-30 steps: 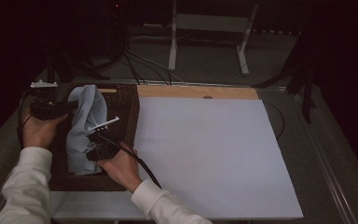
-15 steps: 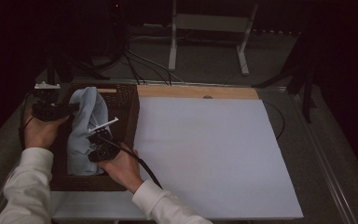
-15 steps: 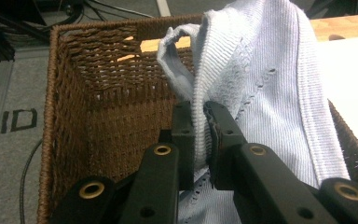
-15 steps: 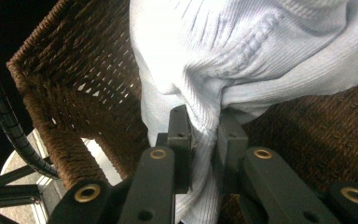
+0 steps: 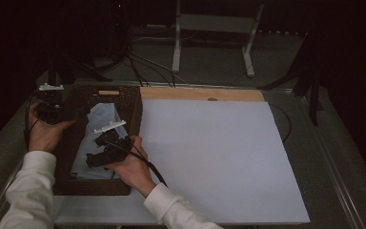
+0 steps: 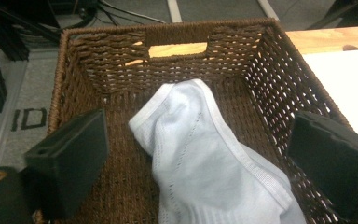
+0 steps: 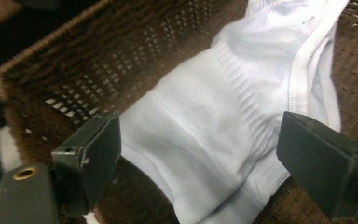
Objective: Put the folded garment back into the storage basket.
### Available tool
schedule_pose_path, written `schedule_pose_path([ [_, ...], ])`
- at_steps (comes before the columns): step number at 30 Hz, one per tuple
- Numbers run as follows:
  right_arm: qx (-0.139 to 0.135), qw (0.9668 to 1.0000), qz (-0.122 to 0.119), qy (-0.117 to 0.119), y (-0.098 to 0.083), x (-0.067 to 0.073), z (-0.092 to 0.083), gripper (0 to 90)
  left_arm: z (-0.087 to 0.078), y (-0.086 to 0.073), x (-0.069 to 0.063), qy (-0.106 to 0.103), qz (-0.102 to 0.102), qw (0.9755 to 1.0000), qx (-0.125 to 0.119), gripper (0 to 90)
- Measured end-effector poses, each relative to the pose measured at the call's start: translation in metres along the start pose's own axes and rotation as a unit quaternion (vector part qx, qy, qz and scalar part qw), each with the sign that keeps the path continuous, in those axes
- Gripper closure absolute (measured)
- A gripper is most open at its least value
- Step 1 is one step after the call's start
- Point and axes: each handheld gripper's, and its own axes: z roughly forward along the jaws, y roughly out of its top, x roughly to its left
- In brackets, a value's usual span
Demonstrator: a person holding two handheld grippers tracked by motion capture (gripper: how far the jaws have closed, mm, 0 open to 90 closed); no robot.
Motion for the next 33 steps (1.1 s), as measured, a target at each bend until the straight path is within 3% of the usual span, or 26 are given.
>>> schedule_pose_path([
  [2,-0.009,0.9999,0.002,0.01,-0.002,-0.004,-0.002,9.3,0.001,0.0,-0.001,-0.005,0.0,1.0,-0.002,0.6],
  [10,-0.031,0.999,0.0,0.034,-0.005,-0.01,-0.009,4.0,0.002,0.001,-0.006,-0.031,-0.012,0.9993,-0.017,0.1],
  [12,-0.035,0.9987,0.003,0.038,-0.004,-0.012,-0.011,3.7,0.001,0.001,-0.007,-0.048,-0.009,0.9986,-0.02,0.1],
  [14,-0.039,0.9985,0.003,0.039,-0.004,-0.015,-0.013,3.5,0.001,0.002,-0.009,-0.052,-0.007,0.9984,-0.023,0.1],
  [19,-0.051,0.998,-0.004,0.038,-0.006,-0.02,-0.018,2.3,-0.001,0.003,-0.014,-0.065,-0.007,0.9971,-0.037,0.0],
  [22,-0.059,0.9977,-0.007,0.033,-0.007,-0.024,-0.021,0.0,0.0,0.002,-0.019,-0.06,0.001,0.9973,-0.041,0.0],
  [33,-0.081,0.9965,-0.011,0.021,-0.009,-0.039,-0.039,0.0,0.003,0.001,-0.039,-0.073,0.026,0.9958,-0.048,0.0],
])
